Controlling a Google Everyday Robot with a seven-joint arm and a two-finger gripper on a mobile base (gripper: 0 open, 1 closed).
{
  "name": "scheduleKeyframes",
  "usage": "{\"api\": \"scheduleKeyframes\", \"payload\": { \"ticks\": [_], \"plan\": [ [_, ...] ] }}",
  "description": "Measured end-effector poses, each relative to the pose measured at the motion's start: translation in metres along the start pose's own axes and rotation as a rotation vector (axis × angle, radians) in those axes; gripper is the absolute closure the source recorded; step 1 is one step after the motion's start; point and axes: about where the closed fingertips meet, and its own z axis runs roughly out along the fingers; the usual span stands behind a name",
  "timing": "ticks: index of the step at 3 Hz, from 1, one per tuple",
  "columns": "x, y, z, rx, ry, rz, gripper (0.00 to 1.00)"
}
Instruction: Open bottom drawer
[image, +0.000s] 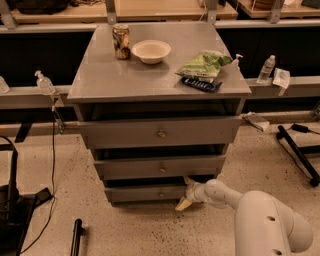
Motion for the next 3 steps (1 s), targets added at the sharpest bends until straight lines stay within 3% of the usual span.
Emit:
{"api": "scheduleKeyframes", "payload": {
  "ticks": [1, 3],
  "plan": [
    [0.0037, 0.0001, 0.0018, 0.004, 0.018, -0.001, 0.12],
    [0.0014, 0.0036, 0.0053, -0.002, 0.015, -0.001, 0.59]
  ]
}}
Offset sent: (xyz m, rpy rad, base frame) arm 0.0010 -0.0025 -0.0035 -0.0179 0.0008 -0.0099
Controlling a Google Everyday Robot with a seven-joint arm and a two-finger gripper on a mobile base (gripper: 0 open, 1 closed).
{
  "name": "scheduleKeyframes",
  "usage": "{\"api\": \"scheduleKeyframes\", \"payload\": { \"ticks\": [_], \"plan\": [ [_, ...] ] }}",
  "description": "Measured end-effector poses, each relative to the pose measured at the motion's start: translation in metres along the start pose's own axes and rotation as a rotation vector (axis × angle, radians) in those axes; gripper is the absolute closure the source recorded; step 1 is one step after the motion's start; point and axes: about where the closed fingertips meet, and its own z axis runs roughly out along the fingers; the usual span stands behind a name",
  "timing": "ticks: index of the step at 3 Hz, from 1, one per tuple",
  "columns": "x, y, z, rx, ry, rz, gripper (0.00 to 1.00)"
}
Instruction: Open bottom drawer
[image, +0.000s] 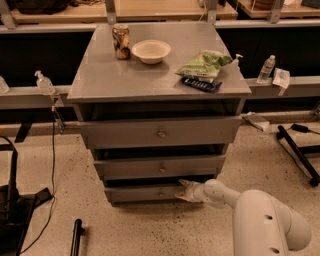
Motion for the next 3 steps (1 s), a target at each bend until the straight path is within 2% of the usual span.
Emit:
{"api": "scheduleKeyframes", "payload": {
  "ticks": [1, 2, 3],
  "plan": [
    [-0.0011, 0.0017, 0.0016, -0.003, -0.002, 0.0, 0.82],
    [-0.0022, 0.0034, 0.0032, -0.006, -0.003, 0.0, 1.0],
    [-0.0022, 0.0034, 0.0032, -0.006, -0.003, 0.0, 1.0]
  ]
}}
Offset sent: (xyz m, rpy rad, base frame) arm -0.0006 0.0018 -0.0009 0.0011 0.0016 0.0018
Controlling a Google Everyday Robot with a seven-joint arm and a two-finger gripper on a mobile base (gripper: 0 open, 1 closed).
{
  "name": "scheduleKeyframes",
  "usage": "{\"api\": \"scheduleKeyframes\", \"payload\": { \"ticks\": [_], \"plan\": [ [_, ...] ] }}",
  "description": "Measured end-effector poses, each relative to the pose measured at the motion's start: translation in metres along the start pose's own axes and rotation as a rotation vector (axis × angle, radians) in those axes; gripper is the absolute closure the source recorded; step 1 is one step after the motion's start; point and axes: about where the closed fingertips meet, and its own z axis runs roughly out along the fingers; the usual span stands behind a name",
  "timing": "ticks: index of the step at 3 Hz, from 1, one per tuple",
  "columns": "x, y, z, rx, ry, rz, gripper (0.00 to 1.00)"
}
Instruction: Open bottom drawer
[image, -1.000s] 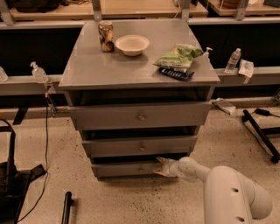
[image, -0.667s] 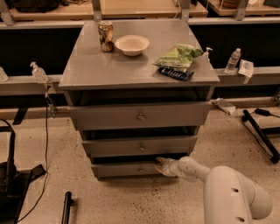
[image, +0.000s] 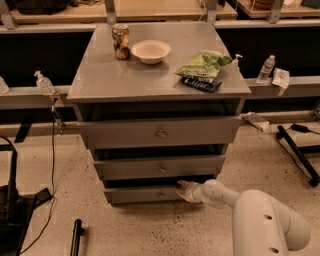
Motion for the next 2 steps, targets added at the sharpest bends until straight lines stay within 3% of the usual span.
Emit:
{"api": "scheduleKeyframes", "payload": {
  "ticks": [2],
  "plan": [
    [-0.0005, -0.0012, 0.0009, -0.009, 0.0, 0.009, 1.0]
  ]
}}
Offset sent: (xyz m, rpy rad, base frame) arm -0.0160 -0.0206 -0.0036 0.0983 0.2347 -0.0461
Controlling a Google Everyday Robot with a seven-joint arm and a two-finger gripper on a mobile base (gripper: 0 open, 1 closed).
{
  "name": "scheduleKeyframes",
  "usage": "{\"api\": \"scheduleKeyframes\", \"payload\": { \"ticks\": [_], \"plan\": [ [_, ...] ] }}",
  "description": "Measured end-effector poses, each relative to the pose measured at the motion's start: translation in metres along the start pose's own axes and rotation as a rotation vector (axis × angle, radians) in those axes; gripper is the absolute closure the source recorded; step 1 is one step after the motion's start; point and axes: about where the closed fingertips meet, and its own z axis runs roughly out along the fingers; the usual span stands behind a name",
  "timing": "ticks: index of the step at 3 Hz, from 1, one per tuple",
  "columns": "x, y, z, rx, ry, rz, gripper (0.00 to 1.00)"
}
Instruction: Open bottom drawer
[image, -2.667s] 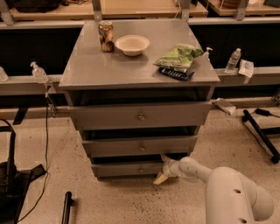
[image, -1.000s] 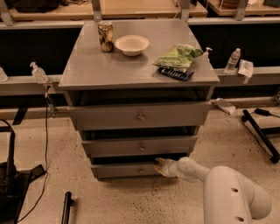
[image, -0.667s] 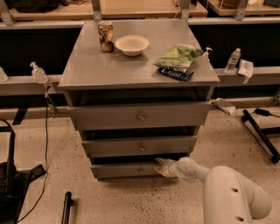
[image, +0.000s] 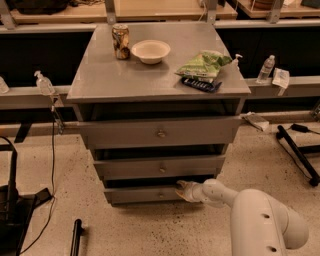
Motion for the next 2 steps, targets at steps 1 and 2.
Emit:
{"api": "scheduleKeyframes", "payload": {
  "ticks": [1, 2],
  "plan": [
    [0.0049, 0.0069, -0.0114, -0.099, -0.024, 0.084, 1.0],
    [0.0065, 0.0022, -0.0172, -0.12, -0.024, 0.103, 0.97]
  ]
}}
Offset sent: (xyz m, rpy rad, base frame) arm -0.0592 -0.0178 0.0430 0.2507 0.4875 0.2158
